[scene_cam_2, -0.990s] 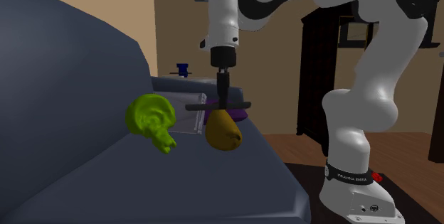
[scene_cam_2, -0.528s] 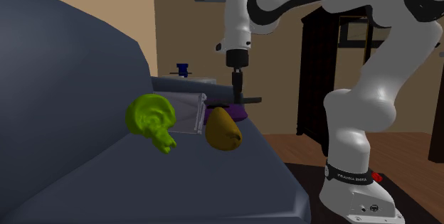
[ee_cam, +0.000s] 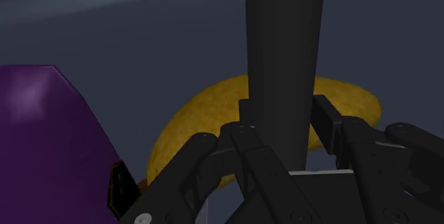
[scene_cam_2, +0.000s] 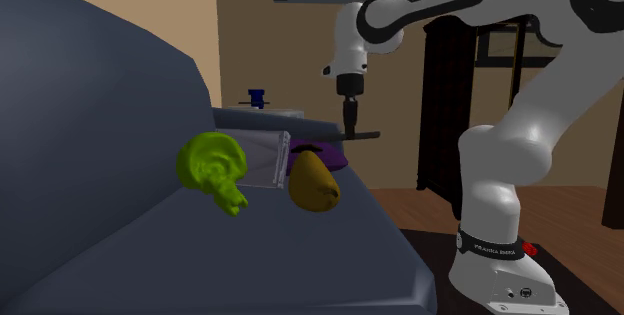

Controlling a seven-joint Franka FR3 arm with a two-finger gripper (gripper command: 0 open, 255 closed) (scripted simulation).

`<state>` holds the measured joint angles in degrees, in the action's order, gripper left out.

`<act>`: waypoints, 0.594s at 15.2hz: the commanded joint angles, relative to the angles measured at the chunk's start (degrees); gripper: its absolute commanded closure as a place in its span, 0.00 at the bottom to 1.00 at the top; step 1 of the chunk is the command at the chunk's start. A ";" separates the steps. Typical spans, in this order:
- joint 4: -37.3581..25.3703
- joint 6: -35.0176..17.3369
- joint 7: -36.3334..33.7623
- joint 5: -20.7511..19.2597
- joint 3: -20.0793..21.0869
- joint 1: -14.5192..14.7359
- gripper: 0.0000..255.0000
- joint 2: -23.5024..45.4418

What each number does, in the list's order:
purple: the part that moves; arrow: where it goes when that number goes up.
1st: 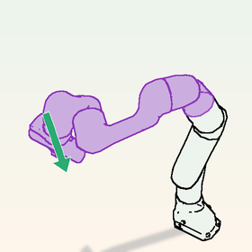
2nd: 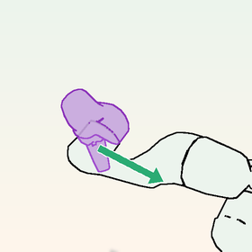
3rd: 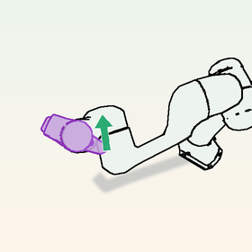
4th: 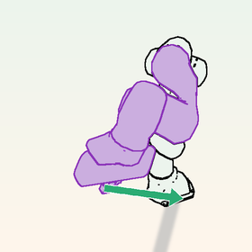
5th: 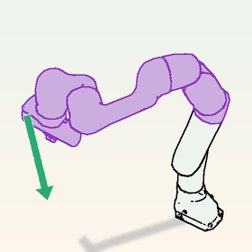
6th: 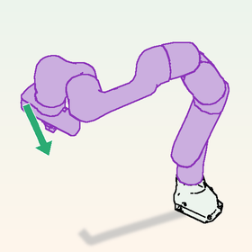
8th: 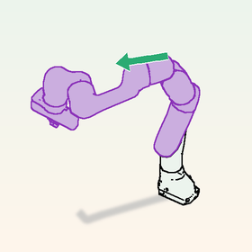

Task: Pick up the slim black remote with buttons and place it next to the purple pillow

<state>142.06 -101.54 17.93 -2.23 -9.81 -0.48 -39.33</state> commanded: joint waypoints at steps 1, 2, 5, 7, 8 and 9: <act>-0.26 0.43 2.88 -1.69 -2.39 -1.28 1.00 -0.18; -0.39 0.64 4.26 -2.51 -3.59 -1.92 1.00 -0.27; -1.18 1.13 8.48 -4.92 -7.20 -3.77 1.00 -0.08; -2.03 1.34 11.31 -6.45 -9.65 -4.86 1.00 0.42; -2.60 1.42 12.86 -7.23 -11.00 -5.41 1.00 0.81; -1.86 0.65 12.88 -7.34 -11.13 -5.46 1.00 0.84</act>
<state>140.32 -100.71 29.96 -9.12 -20.21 -5.65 -38.73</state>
